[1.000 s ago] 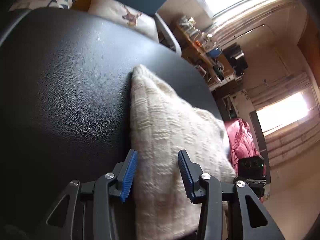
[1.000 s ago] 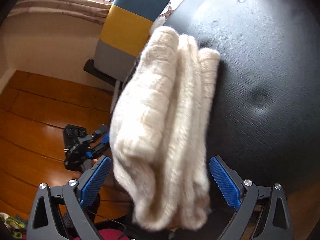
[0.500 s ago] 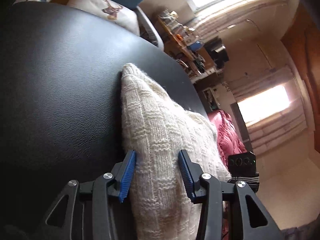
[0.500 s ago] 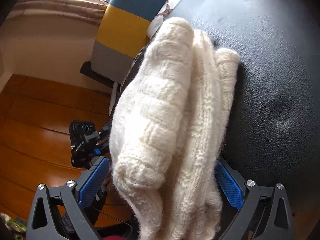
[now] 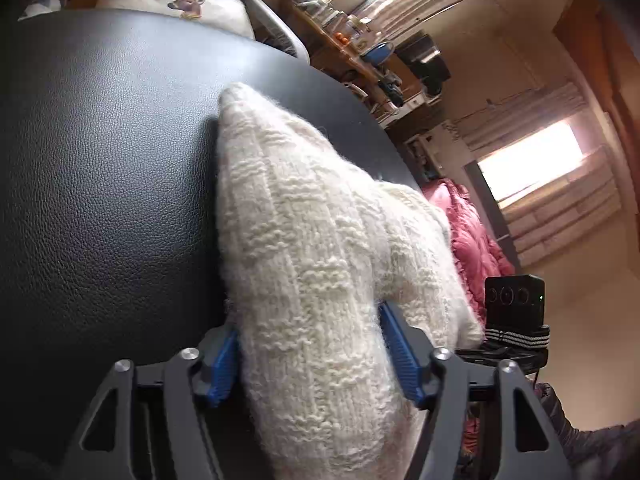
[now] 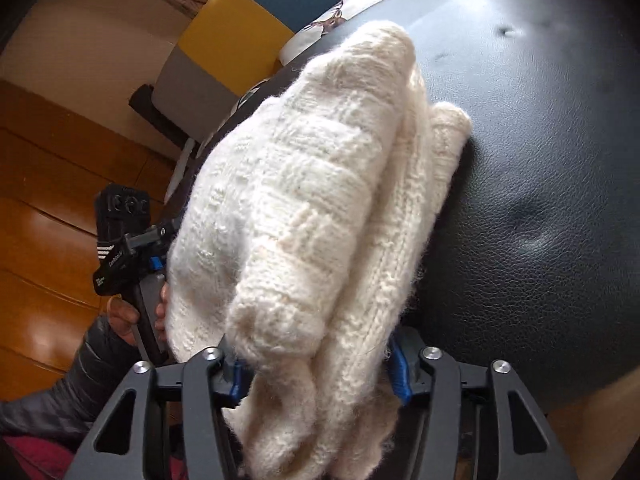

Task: Fold clothes

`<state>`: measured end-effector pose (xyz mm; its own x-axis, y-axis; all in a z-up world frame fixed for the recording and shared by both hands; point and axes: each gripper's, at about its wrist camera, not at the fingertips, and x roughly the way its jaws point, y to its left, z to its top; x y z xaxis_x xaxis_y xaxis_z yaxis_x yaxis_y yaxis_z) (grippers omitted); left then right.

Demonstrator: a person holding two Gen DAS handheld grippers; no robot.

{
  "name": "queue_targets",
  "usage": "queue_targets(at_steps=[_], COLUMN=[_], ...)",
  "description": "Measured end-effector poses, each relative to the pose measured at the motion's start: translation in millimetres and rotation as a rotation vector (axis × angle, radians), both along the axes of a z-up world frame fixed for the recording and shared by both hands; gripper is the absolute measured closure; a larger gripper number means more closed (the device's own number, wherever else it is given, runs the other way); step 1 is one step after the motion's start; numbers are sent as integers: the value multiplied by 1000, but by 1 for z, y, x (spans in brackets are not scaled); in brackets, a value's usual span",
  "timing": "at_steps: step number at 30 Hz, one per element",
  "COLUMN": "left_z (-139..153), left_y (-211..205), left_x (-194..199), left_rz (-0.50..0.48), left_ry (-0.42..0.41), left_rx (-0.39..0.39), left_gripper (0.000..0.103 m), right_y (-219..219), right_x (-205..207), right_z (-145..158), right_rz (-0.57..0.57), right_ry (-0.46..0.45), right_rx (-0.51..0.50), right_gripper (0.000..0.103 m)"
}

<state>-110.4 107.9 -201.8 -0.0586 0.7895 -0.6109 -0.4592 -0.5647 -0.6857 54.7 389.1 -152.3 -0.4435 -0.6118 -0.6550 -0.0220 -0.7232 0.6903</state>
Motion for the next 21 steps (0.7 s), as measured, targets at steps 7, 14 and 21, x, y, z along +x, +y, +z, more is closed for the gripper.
queue_targets(at_steps=[7,14,21], left_z=[19,32,79], left_y=[-2,-9,24], left_x=[30,48,38], left_rz=[7,12,-78], left_ry=[89,86,154], left_rx=[-10,137,239], left_gripper=[62,64,64], right_y=[-19,-8,6], right_x=[9,41,68], right_z=[7,15,56], right_rz=[70,-10,-45], right_ry=[46,77,203], right_rx=[82,110,105], right_gripper=[11,53,54])
